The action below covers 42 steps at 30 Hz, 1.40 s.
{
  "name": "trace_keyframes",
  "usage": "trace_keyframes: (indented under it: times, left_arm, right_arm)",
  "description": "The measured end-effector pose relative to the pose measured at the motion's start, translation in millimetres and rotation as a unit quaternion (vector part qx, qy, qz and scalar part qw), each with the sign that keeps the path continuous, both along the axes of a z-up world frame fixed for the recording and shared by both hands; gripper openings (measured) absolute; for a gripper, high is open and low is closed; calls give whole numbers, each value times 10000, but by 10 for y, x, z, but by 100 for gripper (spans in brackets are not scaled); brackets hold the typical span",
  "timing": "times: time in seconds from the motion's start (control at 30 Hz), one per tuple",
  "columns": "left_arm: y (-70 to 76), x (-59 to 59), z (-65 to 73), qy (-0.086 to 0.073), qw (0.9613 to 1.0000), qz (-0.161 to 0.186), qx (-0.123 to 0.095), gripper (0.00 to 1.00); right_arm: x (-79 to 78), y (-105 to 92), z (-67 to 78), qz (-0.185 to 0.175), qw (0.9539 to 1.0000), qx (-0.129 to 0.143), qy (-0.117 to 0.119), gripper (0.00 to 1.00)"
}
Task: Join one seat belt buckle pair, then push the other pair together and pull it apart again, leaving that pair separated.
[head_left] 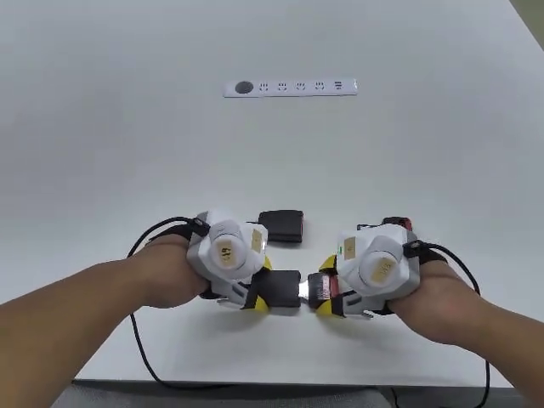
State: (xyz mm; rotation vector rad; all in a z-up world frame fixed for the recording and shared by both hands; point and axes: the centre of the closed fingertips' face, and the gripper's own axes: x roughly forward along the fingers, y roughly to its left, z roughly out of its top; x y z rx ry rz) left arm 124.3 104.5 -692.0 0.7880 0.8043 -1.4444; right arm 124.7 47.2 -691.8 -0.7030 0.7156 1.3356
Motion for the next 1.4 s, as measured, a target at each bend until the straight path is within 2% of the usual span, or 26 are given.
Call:
trace_keyframes:
  times: [0.07, 0.1, 0.13, 0.17, 0.37, 0.53, 1.07, 1.23, 1.4]
  left_arm:
    - [-3, -4, 4, -2, 10000, -9, 21, 32]
    - [-5, -4, 1, -20, 10000, -23, 36, 32]
    - [-5, -6, -7, -15, 10000, -9, 67, 32]
    - [-10, -7, -17, -24, 9999, -17, 112, 32]
    - [-5, -10, -17, -36, 9999, -28, 117, 32]
    - [15, 2, -6, -47, 9999, 127, -5, 31]
    - [21, -3, 26, -86, 9998, 202, 5, 30]
    - [13, -13, 41, -94, 9997, 206, 14, 30]
    - [2, -30, 63, -90, 9997, 232, -46, 32]
  right_arm:
    - [-16, 59, 16, -21, 10000, 11, -17, 31]
    - [53, -49, -1, -184, 9993, -289, -140, 31]
    - [27, 37, 22, -30, 10000, -65, -61, 31]
    - [46, 17, 32, -45, 10000, -40, -58, 31]
    - [29, 15, 23, -48, 9999, -81, -84, 31]
    - [13, -5, 24, 2, 9998, -136, -155, 31]
    - [-57, 7, 20, -5, 9998, -115, -142, 30]
    - [-50, 17, 21, 49, 9997, -211, -125, 30]
    - [-43, 17, 13, 20, 9999, -71, -147, 33]
